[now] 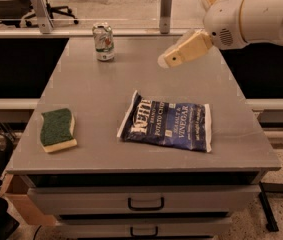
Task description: Pick 7up can
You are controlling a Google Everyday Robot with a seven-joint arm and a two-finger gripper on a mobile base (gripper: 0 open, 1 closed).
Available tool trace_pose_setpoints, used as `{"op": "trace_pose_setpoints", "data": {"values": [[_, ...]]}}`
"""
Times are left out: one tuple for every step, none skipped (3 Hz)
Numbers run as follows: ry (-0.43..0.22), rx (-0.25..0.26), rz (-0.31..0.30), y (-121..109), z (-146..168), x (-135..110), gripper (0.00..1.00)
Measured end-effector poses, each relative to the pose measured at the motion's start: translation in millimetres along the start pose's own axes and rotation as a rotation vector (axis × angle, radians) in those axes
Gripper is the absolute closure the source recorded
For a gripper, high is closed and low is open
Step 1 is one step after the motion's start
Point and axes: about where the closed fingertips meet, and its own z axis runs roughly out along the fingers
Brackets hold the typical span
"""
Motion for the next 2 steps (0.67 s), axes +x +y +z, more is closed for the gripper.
{"op": "trace_pose_setpoints", "data": {"values": [[-0.01,0.012,0.026,-5,12,1,0.0],[-0.094,0.016,0.079,-15,67,-8,0.0]]}}
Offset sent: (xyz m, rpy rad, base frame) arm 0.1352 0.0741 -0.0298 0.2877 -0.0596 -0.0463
